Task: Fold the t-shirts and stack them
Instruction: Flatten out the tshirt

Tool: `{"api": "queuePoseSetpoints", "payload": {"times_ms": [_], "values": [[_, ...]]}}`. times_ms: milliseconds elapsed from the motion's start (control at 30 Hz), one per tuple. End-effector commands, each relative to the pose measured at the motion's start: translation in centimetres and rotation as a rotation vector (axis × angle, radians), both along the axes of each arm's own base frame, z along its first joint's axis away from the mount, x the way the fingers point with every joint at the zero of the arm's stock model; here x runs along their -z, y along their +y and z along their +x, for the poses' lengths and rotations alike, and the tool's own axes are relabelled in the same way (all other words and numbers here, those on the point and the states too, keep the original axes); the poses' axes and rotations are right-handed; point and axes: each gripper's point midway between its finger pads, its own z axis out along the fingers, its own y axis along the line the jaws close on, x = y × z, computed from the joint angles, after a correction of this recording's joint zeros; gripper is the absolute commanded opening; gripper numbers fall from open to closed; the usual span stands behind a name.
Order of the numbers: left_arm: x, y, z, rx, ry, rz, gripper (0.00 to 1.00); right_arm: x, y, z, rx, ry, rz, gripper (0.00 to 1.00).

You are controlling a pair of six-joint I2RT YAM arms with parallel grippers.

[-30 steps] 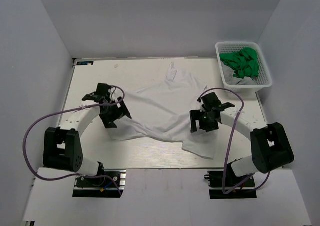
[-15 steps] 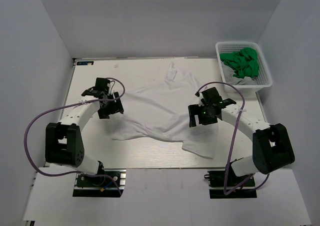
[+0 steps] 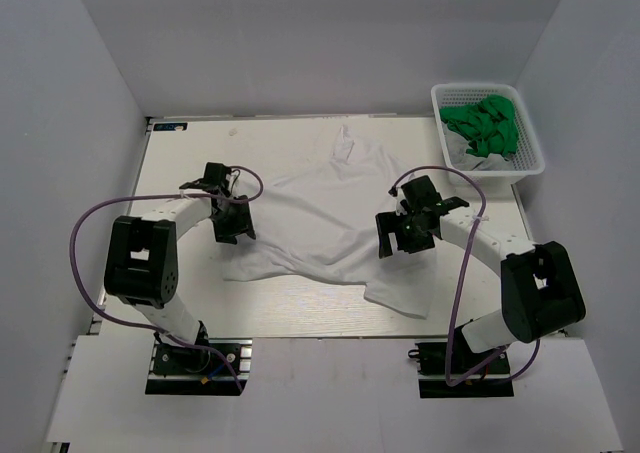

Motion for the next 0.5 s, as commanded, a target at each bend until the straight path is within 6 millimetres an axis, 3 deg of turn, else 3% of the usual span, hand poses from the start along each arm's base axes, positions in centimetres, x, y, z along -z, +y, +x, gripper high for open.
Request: {"api": "queuePoseSetpoints", "payload": {"times_ms": [0, 267, 467], "values": [[-1.3, -1.0, 1.4, 0.030, -0.060, -0.024, 0.63, -0.6, 0.2, 0.8, 0.003, -0.024, 0.011, 0.90], [-1.3, -2.0, 1.9, 0.068, -0.072, -0.024, 0.54, -0.2, 0.2, 0.8, 0.011, -0.013, 0.006, 0.90], [-2.0, -1.3, 2.6, 0.054, -0.089, 0.033, 0.50, -0.2, 0.2, 0.6, 0.025, -0.011, 0.016, 0.90]]}}
